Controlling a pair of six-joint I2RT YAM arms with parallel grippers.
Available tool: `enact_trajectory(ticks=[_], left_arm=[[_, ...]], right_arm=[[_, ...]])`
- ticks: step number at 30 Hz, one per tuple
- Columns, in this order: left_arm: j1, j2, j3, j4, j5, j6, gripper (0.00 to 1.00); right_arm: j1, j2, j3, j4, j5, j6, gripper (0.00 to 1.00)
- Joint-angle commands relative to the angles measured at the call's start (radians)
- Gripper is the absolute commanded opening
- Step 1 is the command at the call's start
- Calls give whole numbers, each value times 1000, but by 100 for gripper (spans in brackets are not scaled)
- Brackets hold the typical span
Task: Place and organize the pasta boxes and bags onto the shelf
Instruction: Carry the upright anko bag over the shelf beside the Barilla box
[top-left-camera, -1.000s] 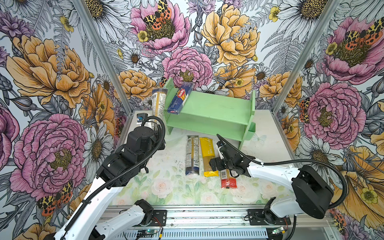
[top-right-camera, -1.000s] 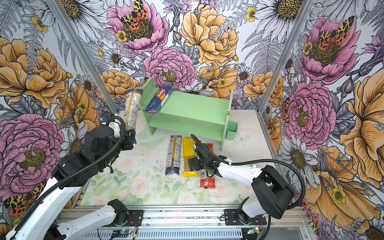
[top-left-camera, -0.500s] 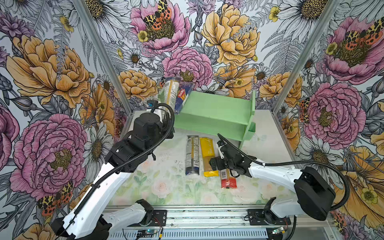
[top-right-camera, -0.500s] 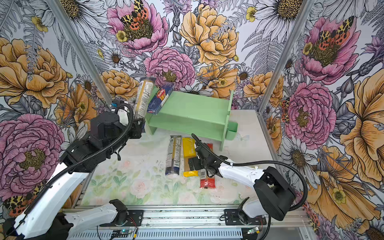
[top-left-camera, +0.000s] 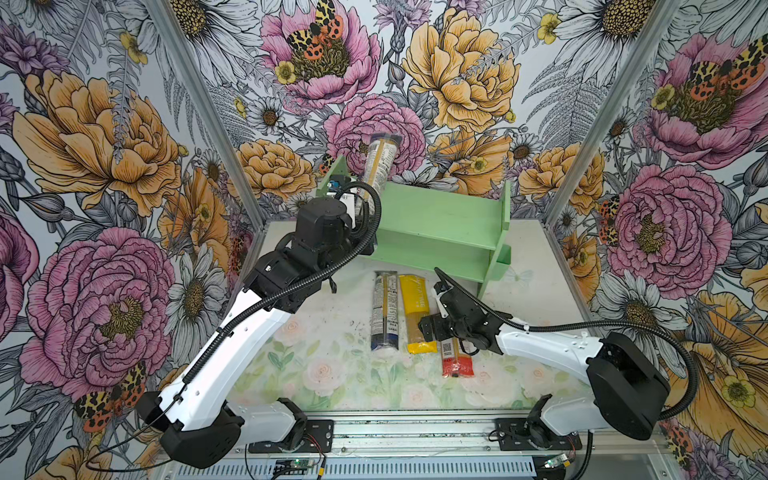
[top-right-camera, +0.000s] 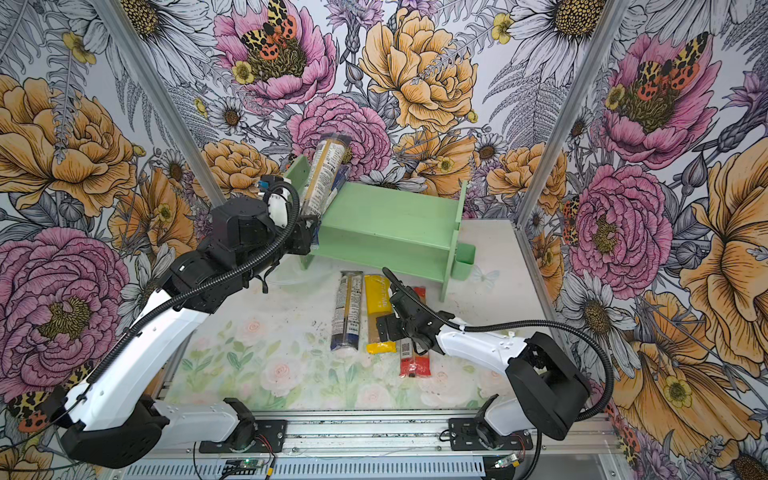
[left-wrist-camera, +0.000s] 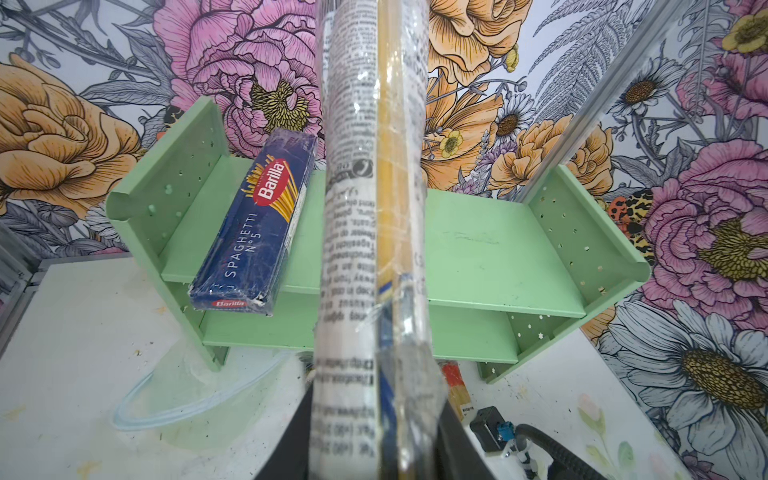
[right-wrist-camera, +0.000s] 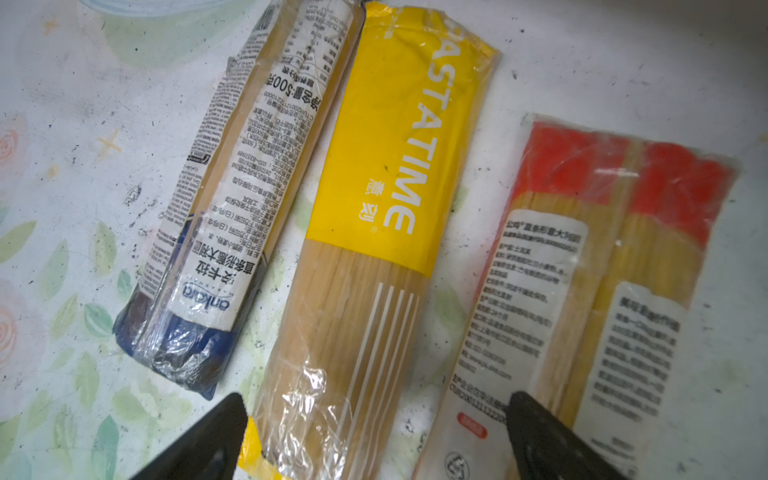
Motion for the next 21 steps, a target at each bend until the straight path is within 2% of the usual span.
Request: enact_trajectory(ticks=[1,13,21], left_arm=[[-9,22,103,214,27,37,0],[-6,217,319,230,30,73,0],[6,307,385,229,33,64,0]], right_arm=[[11,-7,-15,3,-9,11,100],[12,-114,-91,1,35,48,99],[12,-158,-115,1,35,66,100]])
